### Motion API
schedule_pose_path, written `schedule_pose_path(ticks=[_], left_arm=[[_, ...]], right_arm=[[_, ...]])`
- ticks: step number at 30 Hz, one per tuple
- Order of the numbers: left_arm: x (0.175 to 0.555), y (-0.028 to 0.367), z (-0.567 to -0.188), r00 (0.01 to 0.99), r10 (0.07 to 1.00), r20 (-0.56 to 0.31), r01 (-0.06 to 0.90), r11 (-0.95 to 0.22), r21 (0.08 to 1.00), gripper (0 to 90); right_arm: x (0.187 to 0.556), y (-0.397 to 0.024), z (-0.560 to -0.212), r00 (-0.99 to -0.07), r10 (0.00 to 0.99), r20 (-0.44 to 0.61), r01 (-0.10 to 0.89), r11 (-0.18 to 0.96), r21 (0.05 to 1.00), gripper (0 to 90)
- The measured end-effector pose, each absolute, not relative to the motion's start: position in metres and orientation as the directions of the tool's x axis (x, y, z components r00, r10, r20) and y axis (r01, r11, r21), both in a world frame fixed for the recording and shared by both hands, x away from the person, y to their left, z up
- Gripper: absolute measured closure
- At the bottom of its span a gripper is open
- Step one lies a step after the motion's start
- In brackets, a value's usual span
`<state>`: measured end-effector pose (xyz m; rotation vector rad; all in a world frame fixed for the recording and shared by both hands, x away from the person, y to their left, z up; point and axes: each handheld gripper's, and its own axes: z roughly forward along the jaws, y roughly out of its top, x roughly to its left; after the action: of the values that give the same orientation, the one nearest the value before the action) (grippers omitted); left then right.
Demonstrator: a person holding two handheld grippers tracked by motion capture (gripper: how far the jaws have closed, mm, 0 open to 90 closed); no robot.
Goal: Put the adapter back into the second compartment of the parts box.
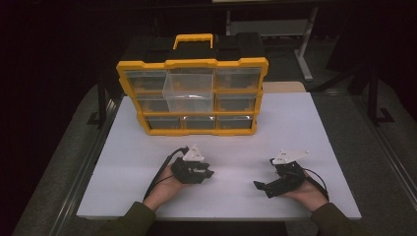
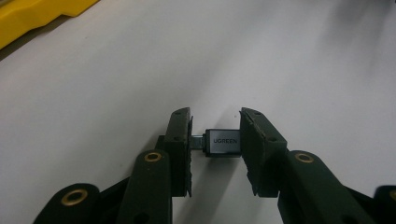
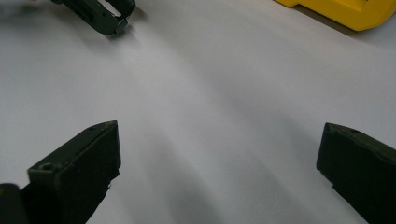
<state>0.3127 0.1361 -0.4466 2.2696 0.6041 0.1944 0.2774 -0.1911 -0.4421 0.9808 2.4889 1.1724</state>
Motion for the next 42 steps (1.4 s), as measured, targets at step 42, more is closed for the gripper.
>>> schedule_pose_path(ticks=[42], left_arm=[[0.323,0.181,-0.429,0.865,0.496,-0.08,0.388,-0.559,0.733,64.7]], right_arm=[[0.278,-0.191,-0.442,-0.754,0.652,0.081,0.478,0.46,0.748,0.0]])
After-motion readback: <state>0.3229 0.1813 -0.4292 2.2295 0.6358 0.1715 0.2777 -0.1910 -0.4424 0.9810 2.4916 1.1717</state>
